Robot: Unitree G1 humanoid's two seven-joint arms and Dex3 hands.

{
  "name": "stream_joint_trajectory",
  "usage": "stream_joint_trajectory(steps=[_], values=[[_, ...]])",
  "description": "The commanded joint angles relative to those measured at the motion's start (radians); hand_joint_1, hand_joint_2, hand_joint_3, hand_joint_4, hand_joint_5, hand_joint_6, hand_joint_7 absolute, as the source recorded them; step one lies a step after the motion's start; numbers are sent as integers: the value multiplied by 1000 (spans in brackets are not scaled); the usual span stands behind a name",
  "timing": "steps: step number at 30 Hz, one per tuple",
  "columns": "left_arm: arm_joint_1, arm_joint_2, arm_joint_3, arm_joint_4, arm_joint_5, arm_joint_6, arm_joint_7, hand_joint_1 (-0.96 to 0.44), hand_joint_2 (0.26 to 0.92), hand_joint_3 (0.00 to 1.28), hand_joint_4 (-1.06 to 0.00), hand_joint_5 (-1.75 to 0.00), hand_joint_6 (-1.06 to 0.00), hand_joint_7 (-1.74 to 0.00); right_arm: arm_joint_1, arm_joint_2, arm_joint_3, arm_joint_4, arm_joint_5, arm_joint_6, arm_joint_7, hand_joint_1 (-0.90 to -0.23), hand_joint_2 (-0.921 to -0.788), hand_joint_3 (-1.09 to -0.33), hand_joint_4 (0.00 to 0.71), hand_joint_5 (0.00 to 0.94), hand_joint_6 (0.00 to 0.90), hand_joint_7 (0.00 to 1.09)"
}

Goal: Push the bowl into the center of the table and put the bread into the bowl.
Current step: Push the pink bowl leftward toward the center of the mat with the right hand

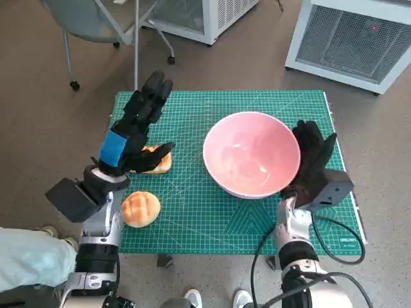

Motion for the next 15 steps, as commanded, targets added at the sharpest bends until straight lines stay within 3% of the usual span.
stream_joint_trajectory(steps=[1,15], values=[[20,7,3,-20,10,-2,13,-656,921,318,-142,-2,-141,-89,-5,17,7,19,-6,35,-9,-492,-921,-875,11,5,40,262],[32,10,1,-34,31,-9,37,-659,921,324,-142,-1,-144,-83,-29,21,51,23,-56,76,-52,-513,-921,-869,33,10,60,285]])
